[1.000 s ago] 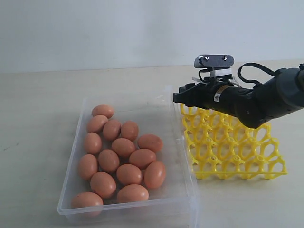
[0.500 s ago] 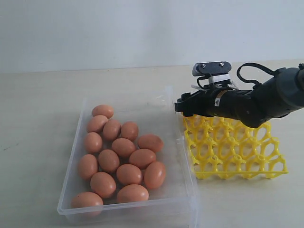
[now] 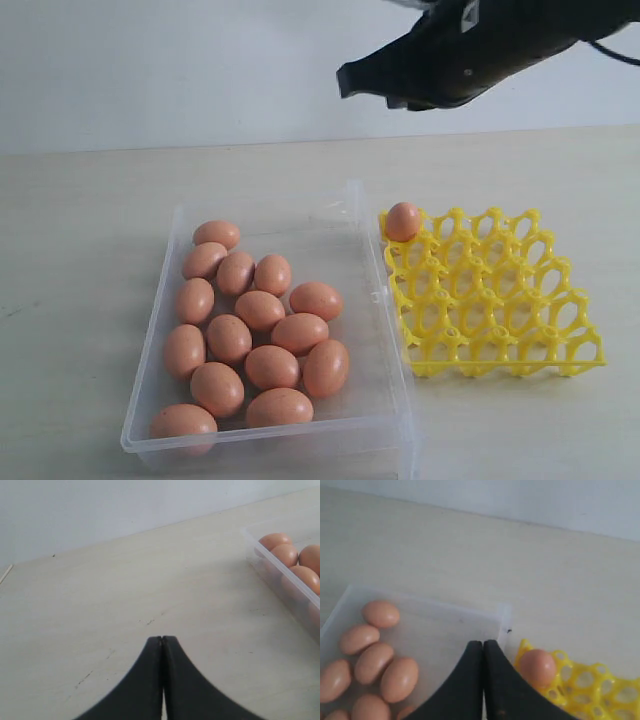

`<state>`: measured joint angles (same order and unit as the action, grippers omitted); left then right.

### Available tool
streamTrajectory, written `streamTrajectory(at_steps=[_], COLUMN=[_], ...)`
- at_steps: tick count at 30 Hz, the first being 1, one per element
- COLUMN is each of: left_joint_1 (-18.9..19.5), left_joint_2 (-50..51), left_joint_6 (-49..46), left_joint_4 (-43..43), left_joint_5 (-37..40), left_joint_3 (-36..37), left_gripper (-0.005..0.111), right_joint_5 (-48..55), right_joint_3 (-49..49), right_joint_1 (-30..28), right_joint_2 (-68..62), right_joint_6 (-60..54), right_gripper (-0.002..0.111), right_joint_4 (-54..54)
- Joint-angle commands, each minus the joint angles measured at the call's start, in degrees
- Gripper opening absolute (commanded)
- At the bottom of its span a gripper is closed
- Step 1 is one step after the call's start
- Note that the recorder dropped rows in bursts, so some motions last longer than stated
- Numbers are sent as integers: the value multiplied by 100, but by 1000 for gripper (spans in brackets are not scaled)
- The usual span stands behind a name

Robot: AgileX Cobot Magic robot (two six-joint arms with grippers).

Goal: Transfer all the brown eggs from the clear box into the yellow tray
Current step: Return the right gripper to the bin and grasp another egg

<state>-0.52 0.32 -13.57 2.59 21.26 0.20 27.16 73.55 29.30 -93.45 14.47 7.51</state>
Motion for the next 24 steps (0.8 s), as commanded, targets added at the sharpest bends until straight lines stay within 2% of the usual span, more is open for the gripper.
streamTrajectory(at_steps=[1, 10, 20, 24], left_joint_1=[-14, -14, -14, -14], left_joint_2=[-32, -32, -32, -32], left_joint_6=[2, 2, 2, 2], left_joint_4=[25, 25, 25, 25], left_joint_5=[-42, -42, -42, -42], left_joint_3=[-20, -20, -20, -20], left_gripper=[0, 0, 0, 0], right_joint_5=[609, 1775, 2316, 2608], right_joint_3=[375, 1508, 2283, 2560], right_joint_1=[341, 584, 596, 596], right_joint_2=[-684, -1861, -2410, -2737], right_joint_6=[-48, -305, -789, -848], right_gripper=[0, 0, 0, 6], right_joint_4=[-284, -1105, -2062, -2341])
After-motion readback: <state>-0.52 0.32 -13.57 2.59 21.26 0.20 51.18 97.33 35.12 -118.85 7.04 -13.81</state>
